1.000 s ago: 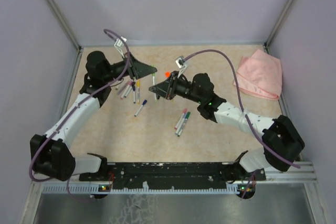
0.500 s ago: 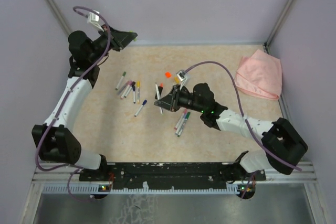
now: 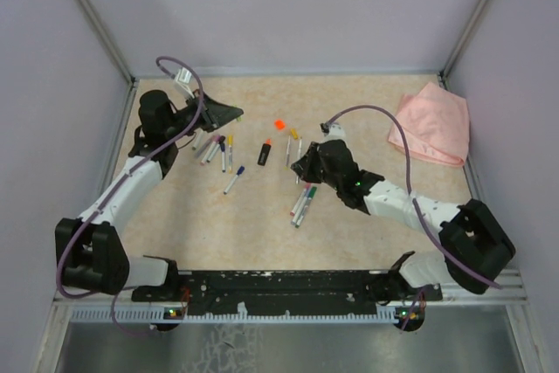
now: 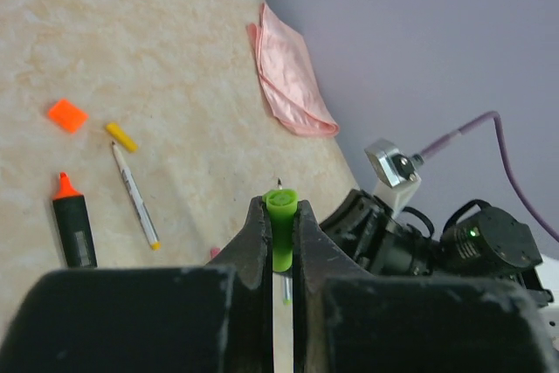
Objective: Open the pen caps
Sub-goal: Place the pen at the center of the board.
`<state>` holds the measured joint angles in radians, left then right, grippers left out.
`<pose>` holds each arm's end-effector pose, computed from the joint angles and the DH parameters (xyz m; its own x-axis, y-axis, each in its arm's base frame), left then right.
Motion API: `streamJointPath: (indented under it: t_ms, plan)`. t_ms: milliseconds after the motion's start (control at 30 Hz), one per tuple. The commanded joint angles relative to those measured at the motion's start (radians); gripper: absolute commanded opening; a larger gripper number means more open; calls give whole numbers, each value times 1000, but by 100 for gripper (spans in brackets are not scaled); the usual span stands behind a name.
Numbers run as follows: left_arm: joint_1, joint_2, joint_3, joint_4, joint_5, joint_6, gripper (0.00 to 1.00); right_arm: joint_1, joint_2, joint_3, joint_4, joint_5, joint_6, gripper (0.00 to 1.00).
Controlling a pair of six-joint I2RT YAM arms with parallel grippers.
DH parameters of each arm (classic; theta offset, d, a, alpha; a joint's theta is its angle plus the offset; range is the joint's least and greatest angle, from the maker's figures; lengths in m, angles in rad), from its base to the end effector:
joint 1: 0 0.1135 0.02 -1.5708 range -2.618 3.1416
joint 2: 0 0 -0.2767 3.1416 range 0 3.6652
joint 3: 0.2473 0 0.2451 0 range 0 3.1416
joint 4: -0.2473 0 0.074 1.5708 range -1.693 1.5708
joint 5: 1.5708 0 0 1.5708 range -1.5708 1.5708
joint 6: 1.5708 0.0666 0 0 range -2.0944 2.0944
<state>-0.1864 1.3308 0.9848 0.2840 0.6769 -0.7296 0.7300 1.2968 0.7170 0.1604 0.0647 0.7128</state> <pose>0.3105 -0.1010 0.3503 -0.5512 -0.4248 -0.7181 0.5251 0.4923 -0.6942 0.2302 0.2002 0.2427 -0.6360 0.3066 -0.7082 -0.2717 0.7699 0.5774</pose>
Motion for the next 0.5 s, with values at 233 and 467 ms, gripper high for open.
streamJointPath:
  t_ms: [233,467]
  plan:
    - [-8,6,-37,4,69,-27,0,-88,260,191,-149,224,-1,0]
    - [-8,-11,-69,-14,69,-11,0,-106,401,279,-164,174,-29,0]
